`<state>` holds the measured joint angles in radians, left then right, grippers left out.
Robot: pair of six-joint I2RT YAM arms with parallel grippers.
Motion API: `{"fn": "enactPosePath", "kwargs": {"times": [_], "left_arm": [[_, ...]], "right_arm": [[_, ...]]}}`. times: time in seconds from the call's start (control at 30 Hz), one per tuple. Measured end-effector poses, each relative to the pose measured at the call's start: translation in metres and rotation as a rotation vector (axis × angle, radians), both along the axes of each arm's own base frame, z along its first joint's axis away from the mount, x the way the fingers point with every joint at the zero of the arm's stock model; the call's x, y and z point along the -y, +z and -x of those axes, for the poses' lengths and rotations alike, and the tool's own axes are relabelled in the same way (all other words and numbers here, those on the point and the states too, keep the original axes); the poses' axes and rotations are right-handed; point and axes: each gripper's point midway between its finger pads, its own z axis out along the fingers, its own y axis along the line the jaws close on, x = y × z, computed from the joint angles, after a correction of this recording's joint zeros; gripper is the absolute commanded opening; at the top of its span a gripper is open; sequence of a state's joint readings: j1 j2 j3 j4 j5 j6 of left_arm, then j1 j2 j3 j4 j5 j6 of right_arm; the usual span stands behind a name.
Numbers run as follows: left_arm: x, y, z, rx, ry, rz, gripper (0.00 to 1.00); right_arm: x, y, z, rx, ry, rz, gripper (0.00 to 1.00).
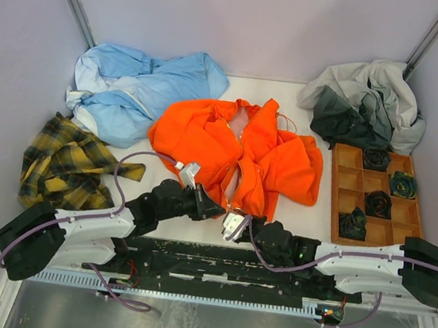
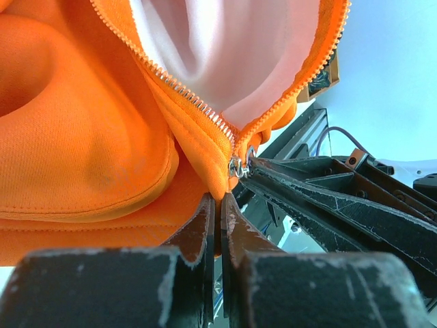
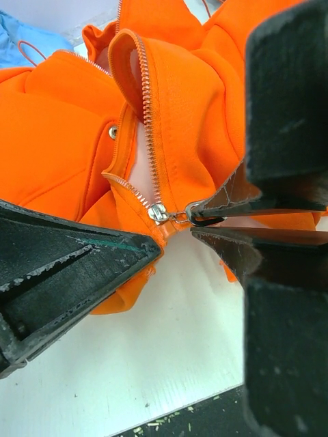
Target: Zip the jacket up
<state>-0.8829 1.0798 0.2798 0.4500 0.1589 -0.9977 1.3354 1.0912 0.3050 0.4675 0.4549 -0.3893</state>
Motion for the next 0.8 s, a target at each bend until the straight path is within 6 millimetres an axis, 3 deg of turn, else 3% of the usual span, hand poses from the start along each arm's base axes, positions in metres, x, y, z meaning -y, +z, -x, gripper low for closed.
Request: {"fn": "enactPosePath", "kwargs": {"times": [0.13, 0.3, 0.57, 0.8], "left_arm": [[-0.002, -0.004, 0.001, -0.01, -0.001, -0.016, 0.03], [-0.004, -0.013, 0.003, -0.018, -0.007, -0.05, 0.03], [-0.003, -0.025, 0.006, -0.023, -0.031, -0.099, 0.03], [-0.001, -0.024, 0.006, -0.01, -0.042, -0.104, 0.03]], "right_arm": [[0.0, -0.002, 0.004, -0.018, 0.017, 0.012, 0.15], [-0.002, -0.001, 0.005, -0.052, 0.02, 0.005, 0.06], [-0.005, 0.003, -0.005, -0.123, -0.021, -0.023, 0.04], [-0.006, -0.01, -0.009, -0.175, -0.037, -0.003, 0.17]]}}
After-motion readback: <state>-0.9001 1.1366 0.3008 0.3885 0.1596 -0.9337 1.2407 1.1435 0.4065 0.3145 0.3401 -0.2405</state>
